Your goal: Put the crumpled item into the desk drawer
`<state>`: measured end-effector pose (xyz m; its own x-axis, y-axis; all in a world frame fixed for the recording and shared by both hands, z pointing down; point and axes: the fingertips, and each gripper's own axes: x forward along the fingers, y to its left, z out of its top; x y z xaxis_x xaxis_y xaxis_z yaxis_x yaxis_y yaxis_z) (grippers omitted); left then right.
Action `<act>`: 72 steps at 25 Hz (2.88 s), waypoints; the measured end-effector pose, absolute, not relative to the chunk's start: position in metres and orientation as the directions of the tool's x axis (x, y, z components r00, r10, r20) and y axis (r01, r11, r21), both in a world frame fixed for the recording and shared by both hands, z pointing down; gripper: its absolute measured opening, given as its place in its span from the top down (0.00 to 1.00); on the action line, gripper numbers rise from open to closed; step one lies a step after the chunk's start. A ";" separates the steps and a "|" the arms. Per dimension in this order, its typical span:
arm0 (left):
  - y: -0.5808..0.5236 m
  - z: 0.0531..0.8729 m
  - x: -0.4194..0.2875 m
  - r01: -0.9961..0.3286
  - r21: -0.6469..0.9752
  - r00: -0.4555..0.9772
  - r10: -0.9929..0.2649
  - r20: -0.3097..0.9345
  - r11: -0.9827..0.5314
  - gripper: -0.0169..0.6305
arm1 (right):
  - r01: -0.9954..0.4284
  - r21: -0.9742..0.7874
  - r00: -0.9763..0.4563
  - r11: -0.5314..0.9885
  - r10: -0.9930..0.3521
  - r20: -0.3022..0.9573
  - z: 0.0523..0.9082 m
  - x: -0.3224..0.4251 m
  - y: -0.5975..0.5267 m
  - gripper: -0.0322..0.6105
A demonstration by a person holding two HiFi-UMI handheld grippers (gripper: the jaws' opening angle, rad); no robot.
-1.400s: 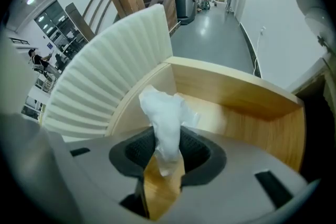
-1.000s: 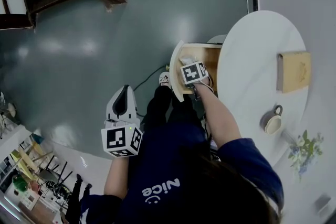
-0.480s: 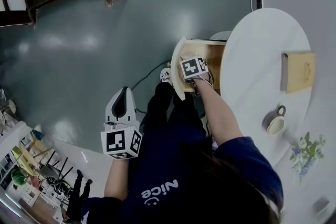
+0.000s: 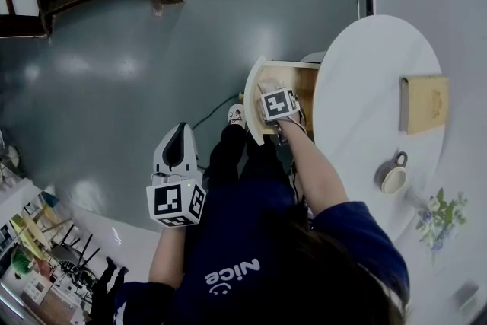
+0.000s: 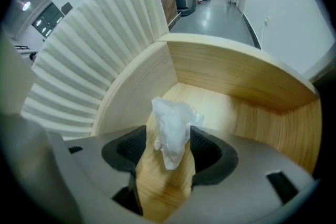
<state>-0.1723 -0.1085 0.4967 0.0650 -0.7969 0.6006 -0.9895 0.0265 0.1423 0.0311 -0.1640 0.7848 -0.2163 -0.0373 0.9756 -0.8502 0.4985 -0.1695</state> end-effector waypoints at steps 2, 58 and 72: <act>-0.110 0.495 -0.171 -0.989 0.147 0.073 -0.802 0.593 0.019 0.97 | -0.859 -0.169 -0.217 0.484 -0.045 0.975 0.774 0.032 -0.164 0.52; -0.166 0.378 -0.033 -0.859 0.089 0.507 -0.815 0.280 -0.504 0.97 | -0.936 -0.077 -0.352 0.345 -0.889 0.293 0.378 0.085 -0.164 0.52; -0.154 0.350 -0.028 -0.846 0.104 0.533 -0.824 0.190 -0.523 0.97 | -0.933 -0.062 -0.359 0.354 -0.908 0.216 0.349 0.079 -0.157 0.78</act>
